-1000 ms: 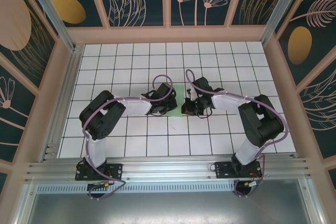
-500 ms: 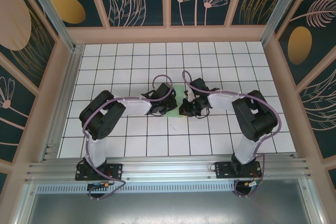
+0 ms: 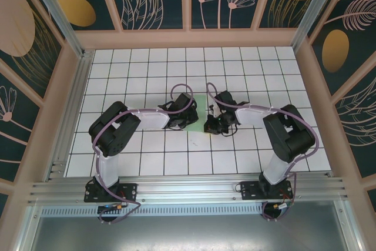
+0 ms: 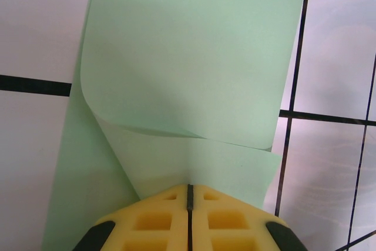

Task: Fold a paper plane with a square sheet of paper (pick it up from the middle)
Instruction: Fold the triangle a second time at the center of the table.

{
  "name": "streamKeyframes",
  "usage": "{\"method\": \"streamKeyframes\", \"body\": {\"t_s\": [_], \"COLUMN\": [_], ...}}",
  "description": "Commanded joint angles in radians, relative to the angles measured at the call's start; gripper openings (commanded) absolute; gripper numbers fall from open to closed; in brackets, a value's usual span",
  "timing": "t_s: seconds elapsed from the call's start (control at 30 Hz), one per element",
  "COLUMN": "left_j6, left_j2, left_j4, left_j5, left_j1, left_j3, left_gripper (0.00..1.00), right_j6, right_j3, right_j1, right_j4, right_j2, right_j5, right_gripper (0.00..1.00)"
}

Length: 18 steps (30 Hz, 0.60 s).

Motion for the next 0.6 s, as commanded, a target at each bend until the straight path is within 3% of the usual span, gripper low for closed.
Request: {"method": "streamKeyframes", "body": {"t_s": [0.0, 0.3, 0.57], "left_j6": [-0.003, -0.003, -0.002], "left_j2": [0.030, 0.033, 0.028], "left_j4": [-0.067, -0.064, -0.067], "left_j5": [0.003, 0.012, 0.012], "left_j1": [-0.001, -0.001, 0.000], "left_j3": [-0.032, -0.022, -0.019], "left_gripper": [0.09, 0.09, 0.09], "right_j6": [-0.001, 0.029, 0.010], "right_j3": [0.025, 0.087, 0.040], "right_j1": [-0.006, -0.001, 0.002], "right_j4": [-0.041, 0.041, 0.053], "right_j2": [-0.073, 0.022, 0.079], "right_j5": [0.010, -0.016, -0.053], "right_gripper": [0.06, 0.06, 0.06]}}
